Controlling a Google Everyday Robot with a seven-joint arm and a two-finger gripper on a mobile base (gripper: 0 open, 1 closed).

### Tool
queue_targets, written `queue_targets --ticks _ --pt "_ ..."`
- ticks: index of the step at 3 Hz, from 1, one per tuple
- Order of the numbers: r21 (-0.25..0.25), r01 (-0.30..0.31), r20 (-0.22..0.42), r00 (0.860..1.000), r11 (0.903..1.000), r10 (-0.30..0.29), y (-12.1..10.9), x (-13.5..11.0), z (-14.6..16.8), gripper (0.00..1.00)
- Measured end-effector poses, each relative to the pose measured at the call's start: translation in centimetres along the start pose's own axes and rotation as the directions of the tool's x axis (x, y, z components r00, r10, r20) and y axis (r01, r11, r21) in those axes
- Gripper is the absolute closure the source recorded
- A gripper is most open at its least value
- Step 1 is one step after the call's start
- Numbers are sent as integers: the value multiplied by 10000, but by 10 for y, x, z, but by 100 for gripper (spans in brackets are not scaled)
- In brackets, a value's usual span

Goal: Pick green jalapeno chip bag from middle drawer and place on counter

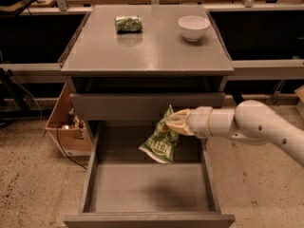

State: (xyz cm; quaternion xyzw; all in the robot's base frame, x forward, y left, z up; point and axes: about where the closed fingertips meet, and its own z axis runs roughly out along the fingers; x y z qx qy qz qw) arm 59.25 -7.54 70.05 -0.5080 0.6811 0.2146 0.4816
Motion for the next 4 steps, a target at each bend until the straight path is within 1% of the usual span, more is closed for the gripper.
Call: queue_targets --ticks 1,2,3,4 --pt "500 817 60 9966 9954 -821 -2 -51 -25 100" --pt "1174 1847 46 9824 9758 -1866 2 -107 -57 100" --pt "2011 3305 45 9411 9222 -3382 7 -179 -96 100" --pt "2479 4101 59 9053 8777 -4247 14 -219 -116 100"
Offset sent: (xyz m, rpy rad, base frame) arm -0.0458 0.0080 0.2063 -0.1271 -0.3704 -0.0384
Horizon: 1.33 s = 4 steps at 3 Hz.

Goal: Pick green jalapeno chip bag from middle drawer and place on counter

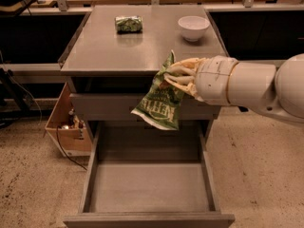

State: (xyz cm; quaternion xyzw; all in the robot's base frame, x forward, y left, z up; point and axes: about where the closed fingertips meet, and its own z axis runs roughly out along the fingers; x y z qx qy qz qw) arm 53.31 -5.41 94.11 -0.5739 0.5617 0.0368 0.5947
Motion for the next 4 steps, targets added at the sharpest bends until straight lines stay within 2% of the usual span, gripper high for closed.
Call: queue_targets --ticks 1,2,3,4 --pt "0 0 0 10000 10000 0 0 0 0 100" --pt "305 508 422 9977 9982 -521 -26 -10 23 100" --pt "621 862 982 9909 9943 -920 -66 -11 57 100" --pt "858 1286 1704 9751 9880 -1417 -106 -27 98 100"
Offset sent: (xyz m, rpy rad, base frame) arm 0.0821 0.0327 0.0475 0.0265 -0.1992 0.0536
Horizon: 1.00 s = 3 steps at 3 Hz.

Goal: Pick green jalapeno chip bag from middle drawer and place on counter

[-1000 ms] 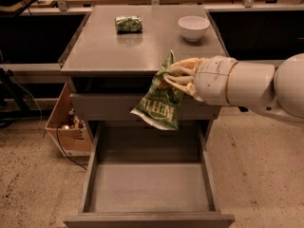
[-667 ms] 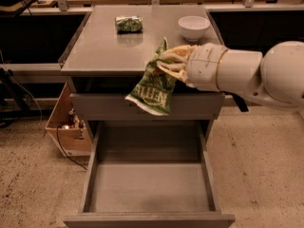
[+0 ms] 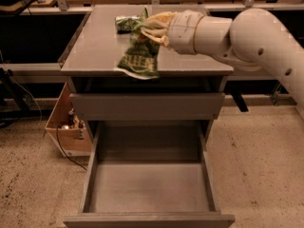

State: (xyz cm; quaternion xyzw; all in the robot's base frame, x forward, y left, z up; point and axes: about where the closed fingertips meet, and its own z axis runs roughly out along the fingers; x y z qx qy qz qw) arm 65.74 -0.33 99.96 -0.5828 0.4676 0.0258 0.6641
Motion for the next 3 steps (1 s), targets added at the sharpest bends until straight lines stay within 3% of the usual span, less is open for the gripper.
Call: queue_targets --ticks 1,3 --pt "100 97 767 9970 9999 -105 -24 -10 44 100" --pt "400 -92 1487 9889 9992 32 -47 -7 134 100"
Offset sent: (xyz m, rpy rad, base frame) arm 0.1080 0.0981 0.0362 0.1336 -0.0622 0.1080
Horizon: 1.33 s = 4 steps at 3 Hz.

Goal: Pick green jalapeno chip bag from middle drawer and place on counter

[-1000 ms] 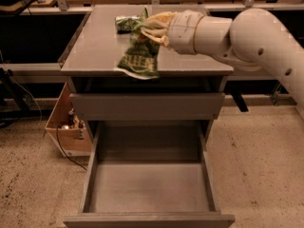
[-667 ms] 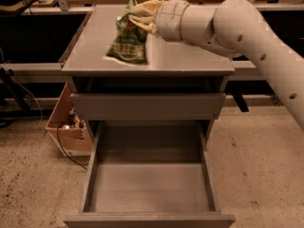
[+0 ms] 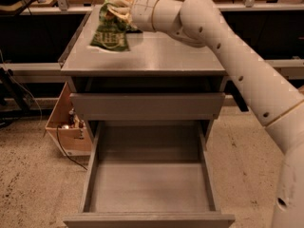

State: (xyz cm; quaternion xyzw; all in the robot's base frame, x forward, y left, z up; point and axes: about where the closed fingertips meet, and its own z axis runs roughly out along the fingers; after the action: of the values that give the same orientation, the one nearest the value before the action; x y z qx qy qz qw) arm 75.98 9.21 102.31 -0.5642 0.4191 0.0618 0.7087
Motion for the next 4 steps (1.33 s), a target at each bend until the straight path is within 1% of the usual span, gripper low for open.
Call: queue_targets --ticks 1,2,3,4 --pt "216 28 -2 10000 9998 -28 0 17 33 100" --pt "159 233 -342 9992 9996 -228 8 44 57 100" --pt "-60 424 -959 9945 9991 -428 20 76 62 100" --pt "-338 517 -1475 9875 9981 -561 32 99 59 85"
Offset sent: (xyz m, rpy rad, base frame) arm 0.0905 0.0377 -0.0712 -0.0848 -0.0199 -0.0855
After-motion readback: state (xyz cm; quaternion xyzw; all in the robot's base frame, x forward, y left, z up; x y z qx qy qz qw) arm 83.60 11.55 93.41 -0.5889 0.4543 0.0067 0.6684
